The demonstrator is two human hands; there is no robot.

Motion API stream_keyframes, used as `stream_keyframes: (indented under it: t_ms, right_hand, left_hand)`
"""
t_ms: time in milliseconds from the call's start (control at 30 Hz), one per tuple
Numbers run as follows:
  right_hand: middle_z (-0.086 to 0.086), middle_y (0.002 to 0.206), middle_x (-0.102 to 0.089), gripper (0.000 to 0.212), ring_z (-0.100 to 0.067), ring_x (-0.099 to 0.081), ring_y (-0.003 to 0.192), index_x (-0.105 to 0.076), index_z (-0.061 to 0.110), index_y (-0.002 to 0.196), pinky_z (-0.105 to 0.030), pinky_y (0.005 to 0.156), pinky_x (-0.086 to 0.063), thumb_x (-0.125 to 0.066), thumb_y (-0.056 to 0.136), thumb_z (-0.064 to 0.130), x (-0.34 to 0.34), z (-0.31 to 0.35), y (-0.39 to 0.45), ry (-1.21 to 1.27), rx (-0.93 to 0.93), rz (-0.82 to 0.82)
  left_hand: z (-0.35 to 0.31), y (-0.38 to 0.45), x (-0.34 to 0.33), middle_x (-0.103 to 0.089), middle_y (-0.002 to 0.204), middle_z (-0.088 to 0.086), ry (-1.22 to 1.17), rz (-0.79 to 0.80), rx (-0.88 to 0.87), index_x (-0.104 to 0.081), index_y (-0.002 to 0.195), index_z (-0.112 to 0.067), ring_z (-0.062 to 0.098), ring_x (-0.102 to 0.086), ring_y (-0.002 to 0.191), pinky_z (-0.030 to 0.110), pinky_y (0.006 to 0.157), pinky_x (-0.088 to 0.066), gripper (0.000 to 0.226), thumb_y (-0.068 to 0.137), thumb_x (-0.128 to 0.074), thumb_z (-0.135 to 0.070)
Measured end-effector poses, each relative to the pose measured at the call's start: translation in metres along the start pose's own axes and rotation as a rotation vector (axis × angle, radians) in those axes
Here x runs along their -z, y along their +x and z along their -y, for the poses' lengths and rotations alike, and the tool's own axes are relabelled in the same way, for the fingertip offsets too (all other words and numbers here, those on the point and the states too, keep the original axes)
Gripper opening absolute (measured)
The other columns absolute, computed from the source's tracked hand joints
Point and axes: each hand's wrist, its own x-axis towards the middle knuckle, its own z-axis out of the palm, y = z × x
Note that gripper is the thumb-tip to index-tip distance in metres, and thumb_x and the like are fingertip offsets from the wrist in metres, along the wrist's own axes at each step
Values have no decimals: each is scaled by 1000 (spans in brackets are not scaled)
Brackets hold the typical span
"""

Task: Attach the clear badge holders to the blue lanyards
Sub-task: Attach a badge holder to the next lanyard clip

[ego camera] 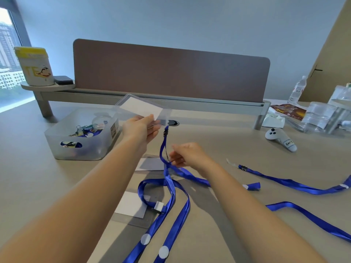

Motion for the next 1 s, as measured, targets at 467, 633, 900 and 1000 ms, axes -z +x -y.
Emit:
stream_keyframes:
  t_ms: [467,633,900,1000]
  right_hand:
    - [-10,97,-57,38,-27,-52,105,-48,7,108,-38,101,-36,-38,94,41,-9,18,18,1534,-36,-206]
    - [-11,79,-60,10,-19,-59,69,-45,7,95,-28,75,-50,-44,94,17,30,19,38,1571,-13,-420]
    - [0,65,-65,15,-8,-51,63,-51,11,87,-24,70,-44,-37,93,8,99,3,85,931,-168,-658]
    - [9,35,-59,16,-5,-41,40,-58,9,96,-14,36,-32,-43,91,11,128,-2,109,835,-170,-742]
  left_hand:
    - [0,8,11,-64,39,-3,-209,-16,91,-52,66,-8,2,-58,32,14,40,-52,22,87,-56,-15]
    - [20,32,17,-65,64,2,-95,-81,92,-57,84,-7,3,-61,40,14,39,-51,11,87,-55,-17]
    - [43,90,-5,-65,86,2,51,-219,61,-55,108,-5,4,-50,59,16,51,-38,24,89,-52,-19]
    - [44,116,-13,-64,89,5,12,-240,132,-56,101,-4,4,-48,48,14,43,-37,22,89,-51,-22]
